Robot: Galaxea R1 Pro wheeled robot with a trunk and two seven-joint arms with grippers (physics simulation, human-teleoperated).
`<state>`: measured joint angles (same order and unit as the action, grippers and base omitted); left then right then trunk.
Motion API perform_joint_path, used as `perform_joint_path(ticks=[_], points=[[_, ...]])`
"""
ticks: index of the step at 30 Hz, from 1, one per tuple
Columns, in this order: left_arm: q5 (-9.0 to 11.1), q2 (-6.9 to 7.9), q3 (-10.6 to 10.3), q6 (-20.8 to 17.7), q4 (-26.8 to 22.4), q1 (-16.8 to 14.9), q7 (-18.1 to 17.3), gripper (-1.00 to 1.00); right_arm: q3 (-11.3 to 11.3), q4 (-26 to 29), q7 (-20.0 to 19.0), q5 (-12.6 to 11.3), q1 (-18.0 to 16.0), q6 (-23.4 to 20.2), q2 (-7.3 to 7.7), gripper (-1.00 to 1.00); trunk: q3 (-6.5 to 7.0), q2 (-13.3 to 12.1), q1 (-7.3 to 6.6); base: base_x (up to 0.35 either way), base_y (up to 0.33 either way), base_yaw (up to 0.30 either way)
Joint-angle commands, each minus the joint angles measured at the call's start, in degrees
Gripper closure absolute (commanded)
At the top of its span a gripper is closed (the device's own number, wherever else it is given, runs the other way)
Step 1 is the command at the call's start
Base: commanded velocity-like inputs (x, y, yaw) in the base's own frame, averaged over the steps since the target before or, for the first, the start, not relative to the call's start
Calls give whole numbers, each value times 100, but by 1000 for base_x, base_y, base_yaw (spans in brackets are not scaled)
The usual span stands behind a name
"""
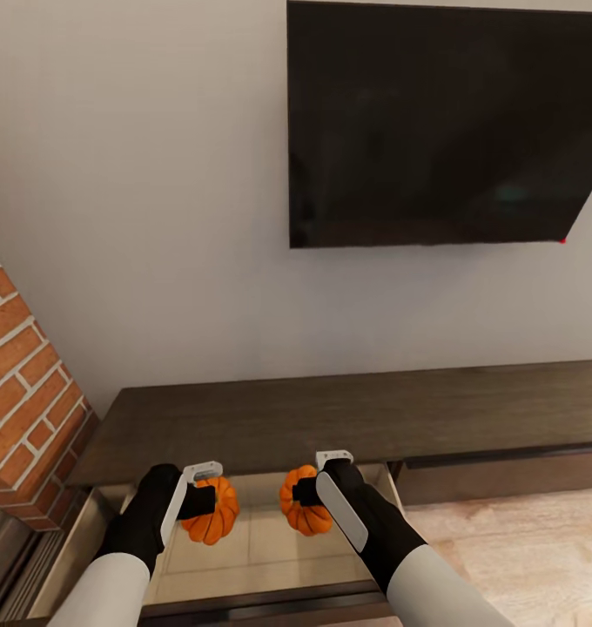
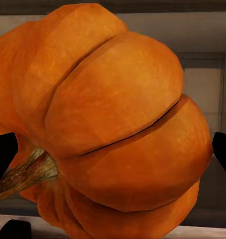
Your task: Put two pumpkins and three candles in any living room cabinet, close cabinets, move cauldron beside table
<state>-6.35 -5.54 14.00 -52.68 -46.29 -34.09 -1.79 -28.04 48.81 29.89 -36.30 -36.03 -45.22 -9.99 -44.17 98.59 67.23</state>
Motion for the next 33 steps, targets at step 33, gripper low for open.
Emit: perform_joint_path(ticks=[33], points=[[-15, 1, -2, 28, 314, -1, 42, 100, 1, -29, 16, 3, -1, 71, 0, 100, -593, 1325, 725, 0, 0, 0]])
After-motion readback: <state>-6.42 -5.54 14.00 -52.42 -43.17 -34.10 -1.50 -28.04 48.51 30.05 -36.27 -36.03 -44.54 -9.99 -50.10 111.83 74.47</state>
